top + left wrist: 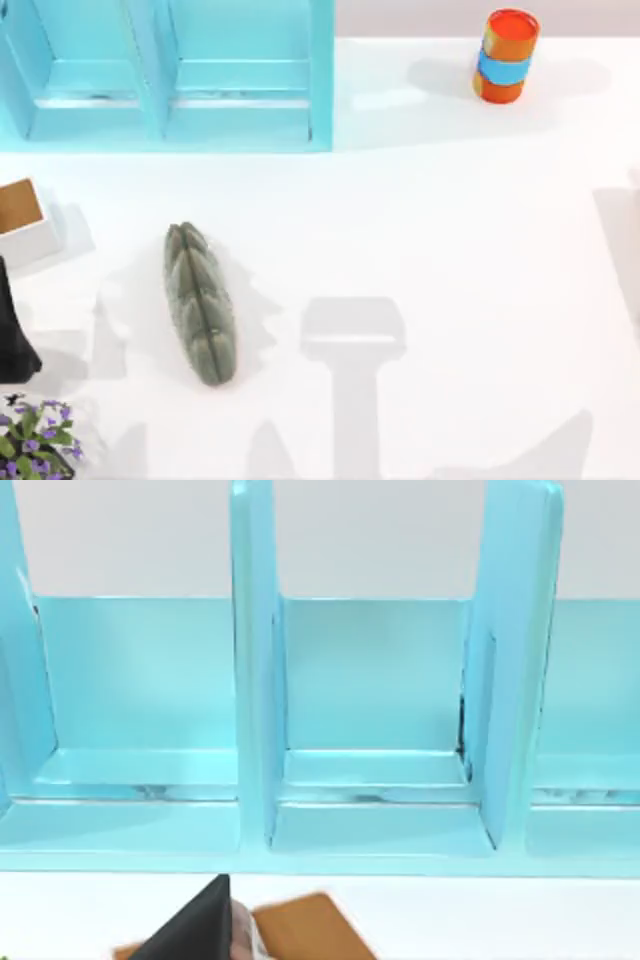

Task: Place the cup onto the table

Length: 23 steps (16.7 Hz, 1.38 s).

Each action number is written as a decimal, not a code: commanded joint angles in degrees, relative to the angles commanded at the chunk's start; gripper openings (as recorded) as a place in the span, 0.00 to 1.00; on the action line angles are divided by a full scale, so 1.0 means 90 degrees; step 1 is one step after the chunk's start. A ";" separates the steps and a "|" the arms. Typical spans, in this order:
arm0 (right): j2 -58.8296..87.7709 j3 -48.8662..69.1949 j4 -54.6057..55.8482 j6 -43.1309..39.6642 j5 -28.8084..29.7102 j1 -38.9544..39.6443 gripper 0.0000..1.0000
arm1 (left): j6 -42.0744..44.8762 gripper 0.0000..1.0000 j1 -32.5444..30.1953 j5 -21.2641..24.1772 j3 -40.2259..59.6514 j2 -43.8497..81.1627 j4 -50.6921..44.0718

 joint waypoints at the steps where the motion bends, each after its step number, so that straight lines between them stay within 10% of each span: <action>1: 0.0629 0.0433 -0.0491 -0.0271 0.0032 -0.0222 1.00 | 0.0000 1.00 0.0000 0.0000 0.0000 0.0000 0.0000; 11: 0.5160 0.3929 -0.4234 -0.2137 0.0058 -0.2189 1.00 | 0.0000 1.00 0.0000 0.0000 0.0000 0.0000 0.0000; 23: 0.5718 0.4043 -0.4166 -0.2211 -0.0060 -0.2475 1.00 | 0.0000 1.00 0.0000 0.0000 0.0000 0.0000 0.0000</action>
